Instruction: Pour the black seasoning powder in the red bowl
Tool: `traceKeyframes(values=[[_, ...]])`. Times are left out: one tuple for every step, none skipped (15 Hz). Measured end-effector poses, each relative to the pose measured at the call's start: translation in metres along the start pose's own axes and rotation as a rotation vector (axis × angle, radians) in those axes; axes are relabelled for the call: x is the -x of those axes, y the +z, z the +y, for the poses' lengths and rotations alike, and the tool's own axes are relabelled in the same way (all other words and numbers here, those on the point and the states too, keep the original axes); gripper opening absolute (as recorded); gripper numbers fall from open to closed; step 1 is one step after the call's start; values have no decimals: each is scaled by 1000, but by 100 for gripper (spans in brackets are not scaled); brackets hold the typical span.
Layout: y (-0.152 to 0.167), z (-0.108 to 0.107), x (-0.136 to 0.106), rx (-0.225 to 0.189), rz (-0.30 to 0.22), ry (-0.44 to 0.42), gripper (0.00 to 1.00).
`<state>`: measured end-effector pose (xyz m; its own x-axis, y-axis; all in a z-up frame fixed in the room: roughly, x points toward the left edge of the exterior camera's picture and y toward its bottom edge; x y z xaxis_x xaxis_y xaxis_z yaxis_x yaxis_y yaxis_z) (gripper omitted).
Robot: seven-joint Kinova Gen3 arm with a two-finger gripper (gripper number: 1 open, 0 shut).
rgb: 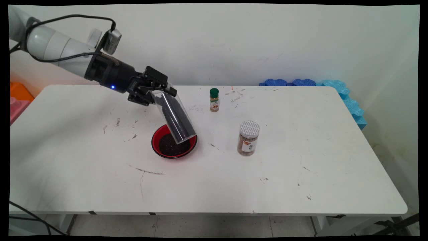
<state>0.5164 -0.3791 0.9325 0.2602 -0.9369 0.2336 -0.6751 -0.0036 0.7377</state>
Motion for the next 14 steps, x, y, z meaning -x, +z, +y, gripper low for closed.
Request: traceKeyframes(values=[[-1,3,-2,-3,2,48,0],[-1,5,-3,-4,4,77,0],[-1,7,-5,-6,5,101,0],[-2,10,-7,-8,6,144,0],[-2,13,-9,-11,5,190,0],[-3,16,-10,-14,5,230,0],[-3,19,-12,-18,5,270,0],[-4,22,-13,-22,5,315,0],[-4,25,-15,-27,6,359,0],[-4,28,-17,-30,6,397,0],[-4,31,-18,-32,9,443,0],[-4,34,-19,-33,10,489,0],[-3,38,-20,-34,10,529,0],[-3,40,-20,-36,9,562,0]])
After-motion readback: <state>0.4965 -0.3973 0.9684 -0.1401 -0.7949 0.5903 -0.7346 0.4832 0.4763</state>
